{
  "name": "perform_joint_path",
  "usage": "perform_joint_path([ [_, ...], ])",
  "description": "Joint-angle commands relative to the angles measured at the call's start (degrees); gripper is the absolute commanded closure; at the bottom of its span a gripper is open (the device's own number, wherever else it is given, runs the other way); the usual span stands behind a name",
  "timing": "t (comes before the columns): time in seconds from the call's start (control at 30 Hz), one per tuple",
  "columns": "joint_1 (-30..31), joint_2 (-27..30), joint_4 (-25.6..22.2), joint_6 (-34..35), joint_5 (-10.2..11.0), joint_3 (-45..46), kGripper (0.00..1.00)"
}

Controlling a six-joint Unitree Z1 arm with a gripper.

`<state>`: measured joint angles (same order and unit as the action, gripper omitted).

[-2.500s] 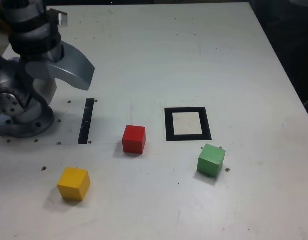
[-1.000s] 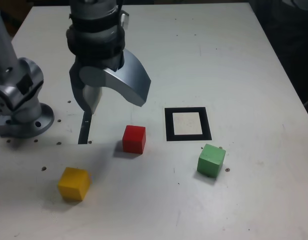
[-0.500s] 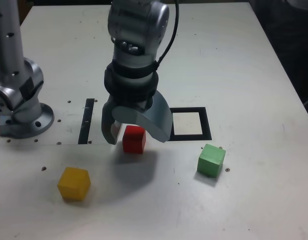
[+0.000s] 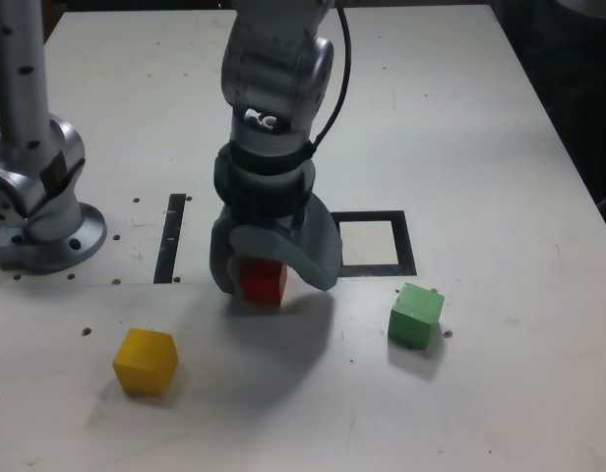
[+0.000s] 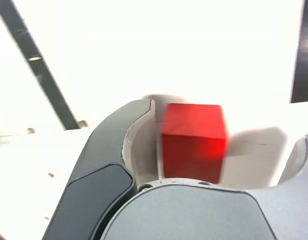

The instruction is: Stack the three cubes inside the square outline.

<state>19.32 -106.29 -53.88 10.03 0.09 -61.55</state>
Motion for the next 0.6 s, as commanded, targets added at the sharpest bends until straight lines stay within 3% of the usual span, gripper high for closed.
perform_joint_path([
  [0.0,-0.1,-0.5,0.4,-0.3,0.0,0.1,0.11],
  [0.57,-0.1,-0.7,-2.6,0.2,1.5,-1.4,0.45],
])
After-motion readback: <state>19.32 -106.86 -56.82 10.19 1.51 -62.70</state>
